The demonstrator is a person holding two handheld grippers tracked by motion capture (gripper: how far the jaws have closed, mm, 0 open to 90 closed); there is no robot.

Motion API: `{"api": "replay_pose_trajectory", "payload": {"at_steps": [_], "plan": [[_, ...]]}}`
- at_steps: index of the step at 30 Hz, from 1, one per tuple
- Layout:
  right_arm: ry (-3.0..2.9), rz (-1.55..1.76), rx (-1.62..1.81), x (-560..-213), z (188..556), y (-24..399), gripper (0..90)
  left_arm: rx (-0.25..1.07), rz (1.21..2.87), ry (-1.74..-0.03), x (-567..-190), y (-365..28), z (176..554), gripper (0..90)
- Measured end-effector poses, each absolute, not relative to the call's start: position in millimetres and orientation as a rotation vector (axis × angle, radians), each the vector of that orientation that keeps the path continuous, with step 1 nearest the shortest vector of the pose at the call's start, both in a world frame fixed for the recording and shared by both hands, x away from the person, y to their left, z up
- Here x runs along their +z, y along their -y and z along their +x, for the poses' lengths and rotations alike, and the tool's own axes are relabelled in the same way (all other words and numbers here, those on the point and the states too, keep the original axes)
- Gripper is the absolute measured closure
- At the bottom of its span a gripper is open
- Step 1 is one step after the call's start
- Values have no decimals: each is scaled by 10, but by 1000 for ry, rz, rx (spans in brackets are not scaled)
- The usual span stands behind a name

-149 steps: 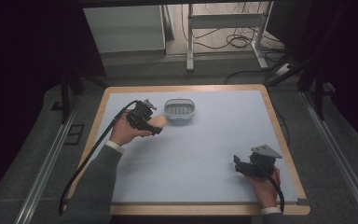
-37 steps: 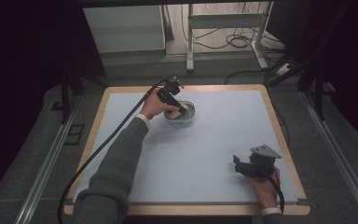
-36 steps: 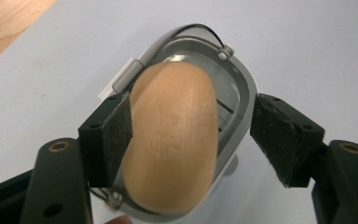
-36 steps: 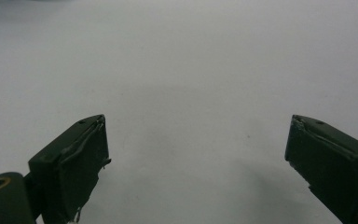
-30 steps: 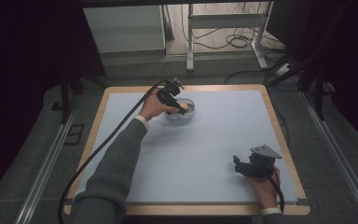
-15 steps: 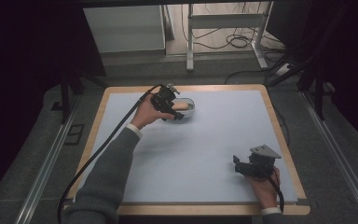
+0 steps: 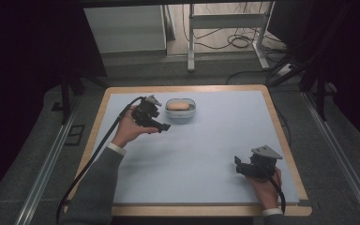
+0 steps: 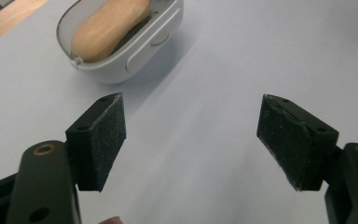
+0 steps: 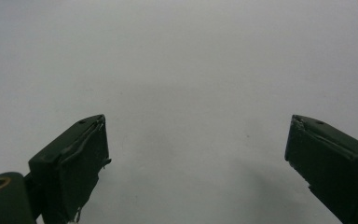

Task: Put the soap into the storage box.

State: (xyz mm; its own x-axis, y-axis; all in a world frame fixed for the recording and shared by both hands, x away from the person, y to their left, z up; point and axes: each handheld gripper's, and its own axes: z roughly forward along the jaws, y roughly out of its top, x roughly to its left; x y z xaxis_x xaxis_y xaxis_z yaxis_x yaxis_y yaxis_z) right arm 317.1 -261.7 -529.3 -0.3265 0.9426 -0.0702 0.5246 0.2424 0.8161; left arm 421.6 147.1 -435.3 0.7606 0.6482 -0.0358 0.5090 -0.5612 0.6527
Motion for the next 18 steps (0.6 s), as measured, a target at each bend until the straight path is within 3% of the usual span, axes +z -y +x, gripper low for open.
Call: {"api": "replay_pose_trajectory", "payload": {"at_steps": [18], "plan": [[-1945,1343,951,-5292,3172,2618,63,298,2191,-977,-4793,-2037,3460,222]]}}
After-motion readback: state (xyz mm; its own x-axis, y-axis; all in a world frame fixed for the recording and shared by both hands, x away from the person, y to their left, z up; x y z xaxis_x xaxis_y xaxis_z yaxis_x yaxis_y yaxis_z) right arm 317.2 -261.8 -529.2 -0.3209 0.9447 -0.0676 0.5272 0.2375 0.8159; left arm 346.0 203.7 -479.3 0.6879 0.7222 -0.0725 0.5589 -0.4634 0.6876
